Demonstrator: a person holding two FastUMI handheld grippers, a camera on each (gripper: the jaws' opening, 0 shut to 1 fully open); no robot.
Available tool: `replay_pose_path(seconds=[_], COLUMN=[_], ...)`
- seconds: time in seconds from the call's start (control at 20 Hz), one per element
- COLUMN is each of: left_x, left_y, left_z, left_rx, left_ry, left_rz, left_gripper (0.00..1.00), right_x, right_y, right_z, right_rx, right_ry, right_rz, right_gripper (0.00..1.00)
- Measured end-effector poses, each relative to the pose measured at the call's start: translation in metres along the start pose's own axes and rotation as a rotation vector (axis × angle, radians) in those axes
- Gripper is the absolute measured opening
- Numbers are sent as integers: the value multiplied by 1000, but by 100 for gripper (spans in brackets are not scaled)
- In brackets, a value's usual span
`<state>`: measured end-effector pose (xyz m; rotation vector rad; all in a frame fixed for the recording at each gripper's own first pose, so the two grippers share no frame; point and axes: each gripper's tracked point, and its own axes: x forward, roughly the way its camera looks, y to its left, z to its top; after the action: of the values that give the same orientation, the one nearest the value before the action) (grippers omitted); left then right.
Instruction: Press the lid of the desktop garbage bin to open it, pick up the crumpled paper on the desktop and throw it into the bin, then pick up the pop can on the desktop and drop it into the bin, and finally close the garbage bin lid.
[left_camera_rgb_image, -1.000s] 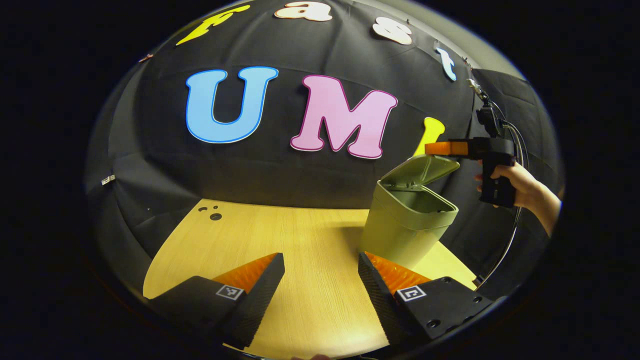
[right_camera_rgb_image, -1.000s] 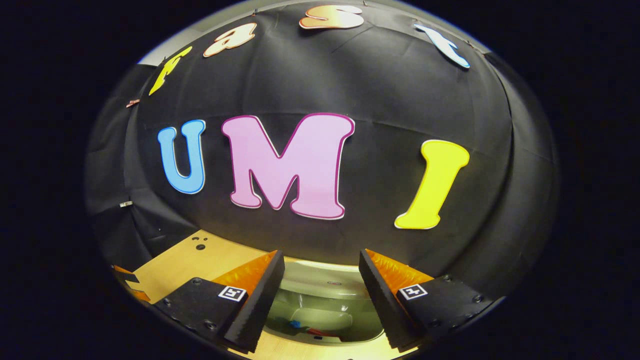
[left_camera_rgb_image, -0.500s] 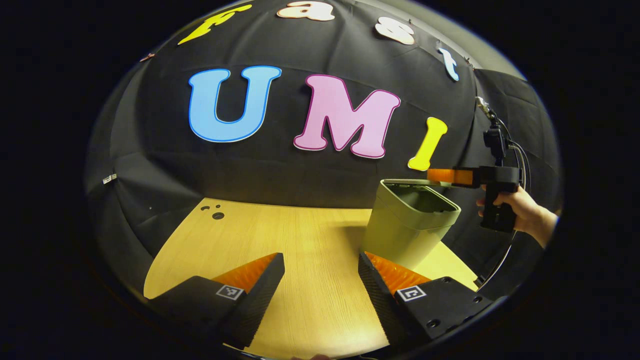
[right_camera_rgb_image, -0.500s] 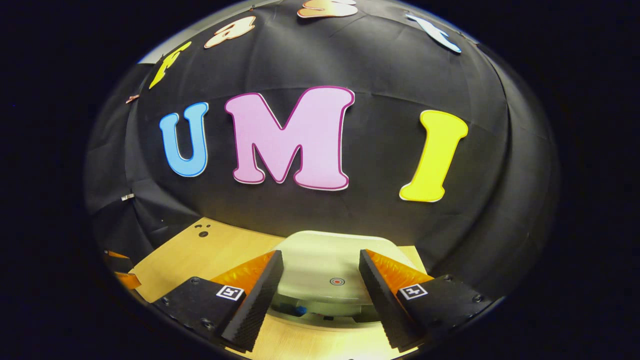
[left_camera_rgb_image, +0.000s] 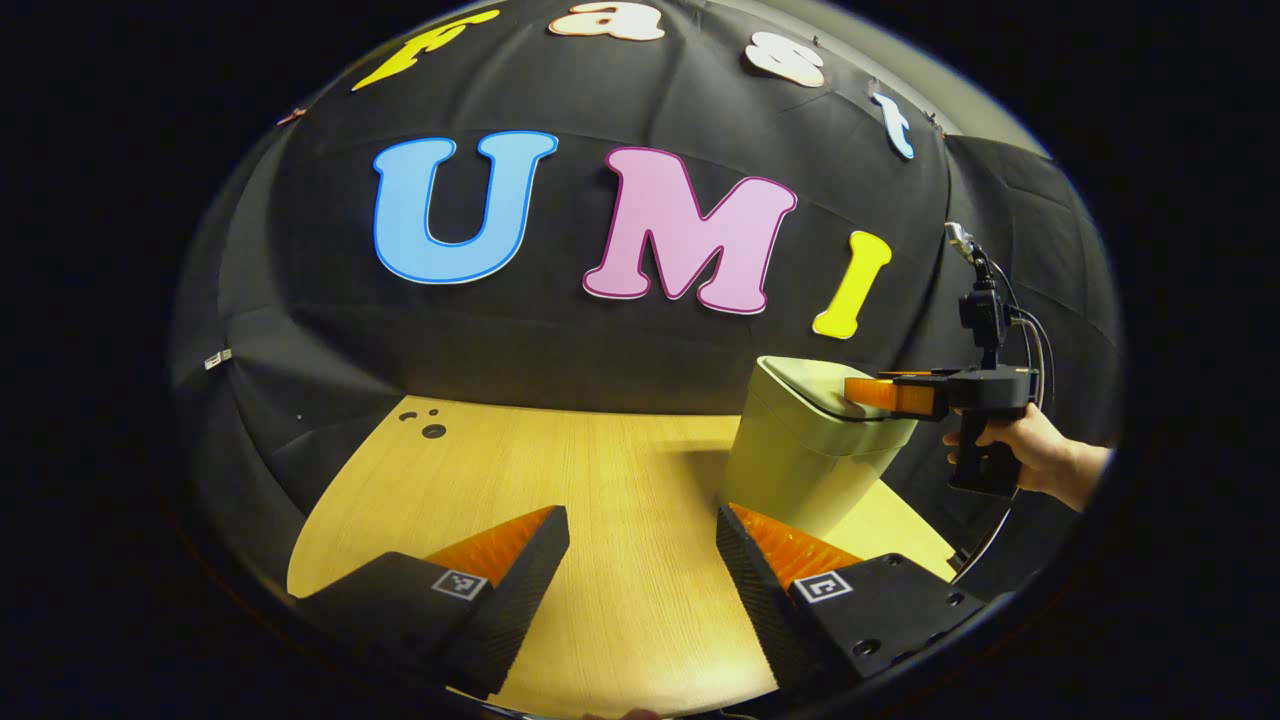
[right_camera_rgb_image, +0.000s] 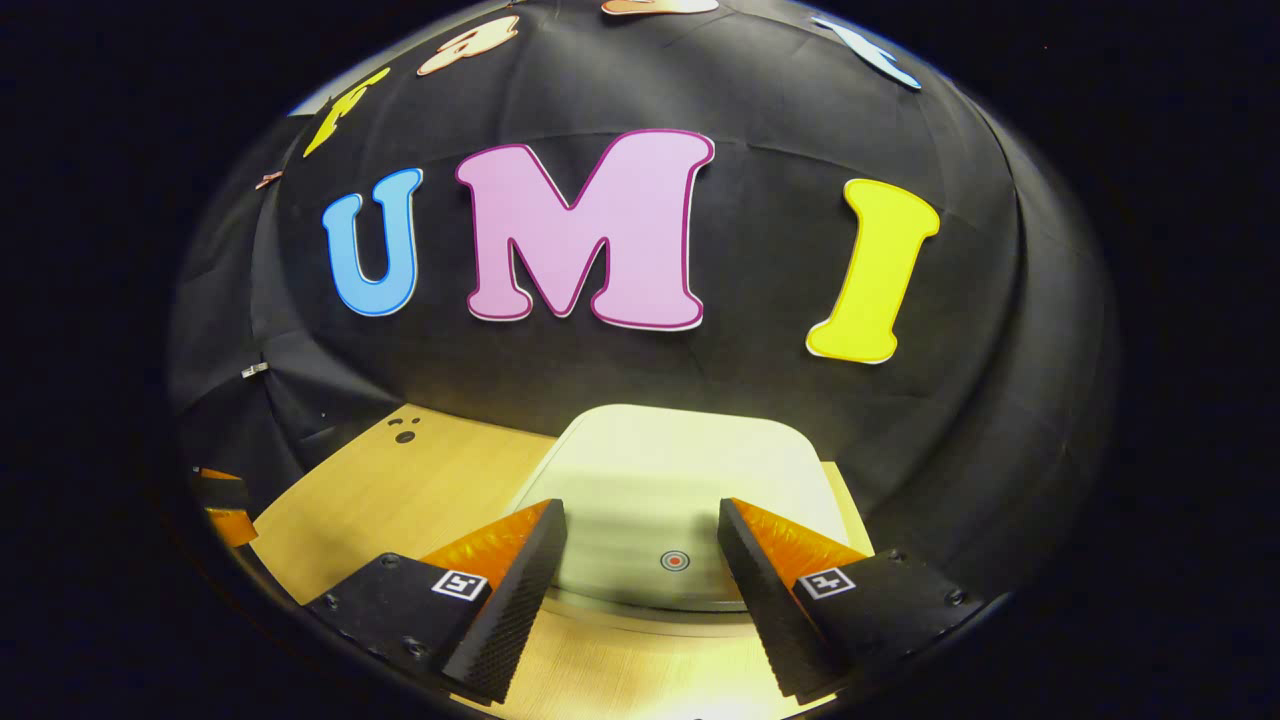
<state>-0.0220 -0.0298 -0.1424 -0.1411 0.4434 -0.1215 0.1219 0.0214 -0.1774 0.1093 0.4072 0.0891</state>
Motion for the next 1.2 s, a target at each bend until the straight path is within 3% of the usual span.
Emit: replay_pose_path(seconds=[0.25, 0.45, 0.55, 1.2], left_x=[2, 4, 3, -1], left_y=[0, -5, -7, -15], left_z=[-2, -4, -6, -3], left_rx=[-13, -27, -31, -19], left_ry=[-2, 0, 1, -3], left_rz=[3, -4, -5, -25], left_gripper=[95, 95, 95, 95], right_x=[2, 5, 3, -10], right_y=[-1, -1, -1, 6], right_z=[-4, -4, -7, -5], right_rx=[36, -2, 43, 32], right_ry=[-36, -45, -45, -57], right_rz=[25, -11, -19, 61], right_gripper=[97, 97, 98, 97])
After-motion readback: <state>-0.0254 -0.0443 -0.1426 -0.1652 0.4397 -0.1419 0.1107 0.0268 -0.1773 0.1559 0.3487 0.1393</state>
